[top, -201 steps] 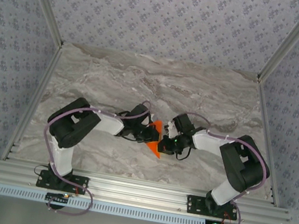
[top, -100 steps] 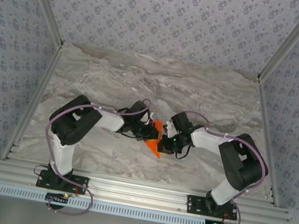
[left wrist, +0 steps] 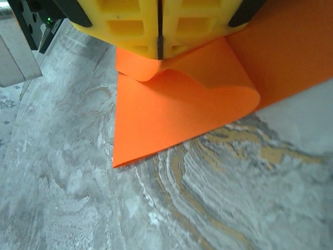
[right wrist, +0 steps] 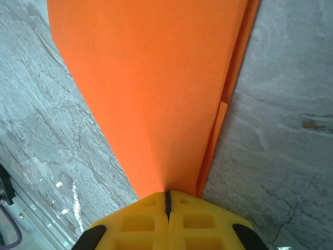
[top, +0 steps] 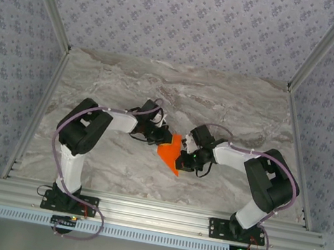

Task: Fold a paper plane with a square sheet of paper (fold left side to right side)
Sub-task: Fourth fold the wing at the center of the table.

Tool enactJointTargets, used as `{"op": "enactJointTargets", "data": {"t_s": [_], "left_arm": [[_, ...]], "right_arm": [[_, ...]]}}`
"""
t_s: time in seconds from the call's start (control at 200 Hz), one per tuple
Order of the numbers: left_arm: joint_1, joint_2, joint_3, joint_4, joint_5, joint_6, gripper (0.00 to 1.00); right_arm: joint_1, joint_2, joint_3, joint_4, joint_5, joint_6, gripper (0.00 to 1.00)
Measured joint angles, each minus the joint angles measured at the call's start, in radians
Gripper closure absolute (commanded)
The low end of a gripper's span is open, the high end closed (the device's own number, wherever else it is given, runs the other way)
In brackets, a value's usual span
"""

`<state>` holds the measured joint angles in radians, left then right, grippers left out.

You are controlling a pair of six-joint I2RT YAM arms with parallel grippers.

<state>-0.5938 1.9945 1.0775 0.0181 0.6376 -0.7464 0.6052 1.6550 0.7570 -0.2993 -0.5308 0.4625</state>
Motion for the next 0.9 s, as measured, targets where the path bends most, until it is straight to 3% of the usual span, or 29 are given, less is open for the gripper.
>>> {"op": "enactJointTargets", "data": {"t_s": [0.325, 0.56, 0.76, 0.899], "left_arm": [[0.121, 0.074, 0.129, -0.084, 0.026, 0.054, 0.92], [0.134, 0.080, 0.153, -0.127, 0.028, 0.090, 0.92], [0.208, -0.110, 0.035, -0.118, -0.103, 0.110, 0.91], [0.150, -0.230, -0.010, -0.088, -0.114, 0.108, 0.90]], "right_arm": [[0.006, -0.006, -0.002, 0.000, 0.016, 0.000, 1.00], [0.006, -0.006, 0.000, 0.000, 0.017, 0.000, 1.00], [0.007, -0.010, 0.007, 0.000, 0.021, 0.000, 1.00], [0.008, -0.011, 0.007, 0.000, 0.024, 0.000, 1.00]]}}
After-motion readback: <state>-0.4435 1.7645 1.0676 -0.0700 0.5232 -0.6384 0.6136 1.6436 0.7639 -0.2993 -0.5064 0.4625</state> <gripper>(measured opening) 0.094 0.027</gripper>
